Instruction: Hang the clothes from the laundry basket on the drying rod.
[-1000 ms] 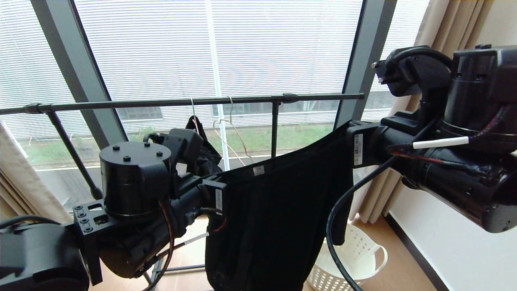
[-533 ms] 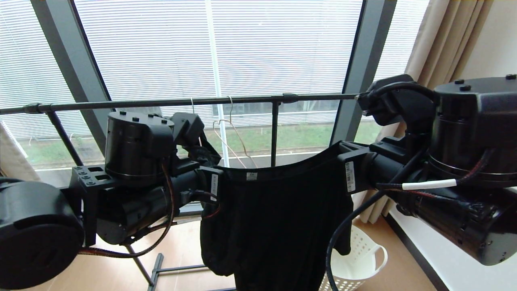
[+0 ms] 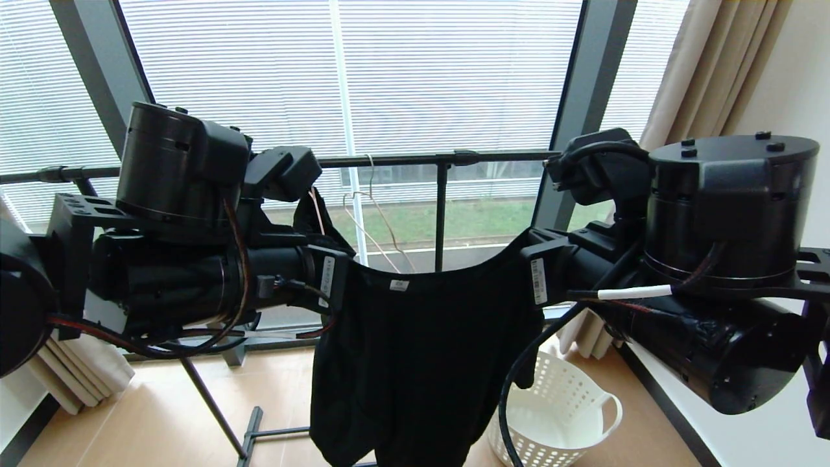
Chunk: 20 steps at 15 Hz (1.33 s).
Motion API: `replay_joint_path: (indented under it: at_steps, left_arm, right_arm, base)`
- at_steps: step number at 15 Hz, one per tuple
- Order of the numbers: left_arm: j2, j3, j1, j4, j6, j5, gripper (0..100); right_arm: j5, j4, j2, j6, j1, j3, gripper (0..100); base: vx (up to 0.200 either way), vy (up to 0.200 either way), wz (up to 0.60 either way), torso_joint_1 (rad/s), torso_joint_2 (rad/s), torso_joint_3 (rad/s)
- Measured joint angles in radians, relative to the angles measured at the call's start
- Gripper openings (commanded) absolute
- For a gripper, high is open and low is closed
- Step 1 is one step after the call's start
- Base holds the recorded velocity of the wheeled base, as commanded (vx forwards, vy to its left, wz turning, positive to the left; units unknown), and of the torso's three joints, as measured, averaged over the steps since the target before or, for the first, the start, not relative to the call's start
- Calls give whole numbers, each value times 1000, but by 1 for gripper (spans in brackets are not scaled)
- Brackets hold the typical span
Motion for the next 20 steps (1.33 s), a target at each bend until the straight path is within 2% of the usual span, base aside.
replay_joint_path:
  at_steps: [4,7,9,14,17,20]
  left_arm:
    - [7,-66,25,-1,27,-30,0]
    - [45,-154,35,1,41,-45,0]
    - [85,-226,37,2,47,-49,0]
    - [153,-366,24,55,50,-54,0]
    - [163,-386,13,61,50,-55,0]
    - [166,-387,8,61,50,-54,0]
  right_arm:
    - [1,23,-45,-28,23,72,0]
    - [20,101,-148,-69,123,157,0]
    - [49,145,-190,-74,206,170,0]
    - [77,150,-133,-58,349,85,0]
    - [78,148,-50,8,381,-4,0]
    - [90,148,-12,80,386,-44,0]
  base:
    - [0,0,0,0,0,0]
    - [0,0,0,0,0,0]
    - [0,0,0,0,0,0]
    - [0,0,0,0,0,0]
    - [0,0,0,0,0,0]
    - [0,0,0,0,0,0]
